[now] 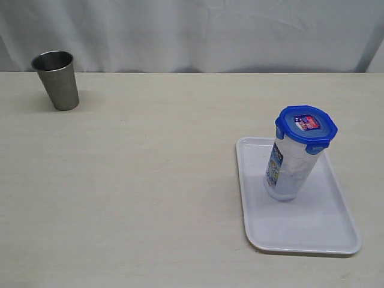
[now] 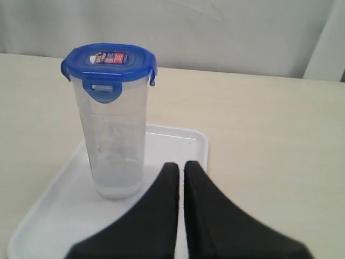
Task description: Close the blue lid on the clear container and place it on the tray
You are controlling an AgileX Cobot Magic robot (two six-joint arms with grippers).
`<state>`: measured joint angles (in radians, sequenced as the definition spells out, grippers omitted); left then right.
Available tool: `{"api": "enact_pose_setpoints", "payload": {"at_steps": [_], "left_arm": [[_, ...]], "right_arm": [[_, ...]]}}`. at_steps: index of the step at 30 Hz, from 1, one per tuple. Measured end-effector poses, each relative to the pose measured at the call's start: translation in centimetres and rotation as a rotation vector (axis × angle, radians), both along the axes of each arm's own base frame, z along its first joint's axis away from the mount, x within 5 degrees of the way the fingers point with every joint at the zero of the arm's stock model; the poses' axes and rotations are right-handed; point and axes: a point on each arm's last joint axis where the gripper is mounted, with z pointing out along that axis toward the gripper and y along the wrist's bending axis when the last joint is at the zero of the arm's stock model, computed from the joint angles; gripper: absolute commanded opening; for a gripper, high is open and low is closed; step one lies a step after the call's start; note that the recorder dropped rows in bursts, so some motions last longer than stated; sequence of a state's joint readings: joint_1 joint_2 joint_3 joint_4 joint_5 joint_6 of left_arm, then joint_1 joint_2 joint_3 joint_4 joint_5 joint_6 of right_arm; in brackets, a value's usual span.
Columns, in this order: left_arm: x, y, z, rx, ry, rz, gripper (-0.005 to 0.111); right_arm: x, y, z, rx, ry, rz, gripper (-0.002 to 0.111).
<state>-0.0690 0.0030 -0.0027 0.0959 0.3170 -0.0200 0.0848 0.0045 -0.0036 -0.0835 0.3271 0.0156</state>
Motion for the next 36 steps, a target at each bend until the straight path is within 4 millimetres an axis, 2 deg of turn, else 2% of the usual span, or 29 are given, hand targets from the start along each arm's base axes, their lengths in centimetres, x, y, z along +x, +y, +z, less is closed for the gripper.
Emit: {"api": "enact_pose_setpoints", "payload": {"at_steps": [36], "left_arm": [[0.0, 0.0, 0.0, 0.0, 0.0, 0.0, 0.0]], "right_arm": [[-0.03, -0.01, -0.11, 0.044, 0.015, -0.012, 0.005]]}}
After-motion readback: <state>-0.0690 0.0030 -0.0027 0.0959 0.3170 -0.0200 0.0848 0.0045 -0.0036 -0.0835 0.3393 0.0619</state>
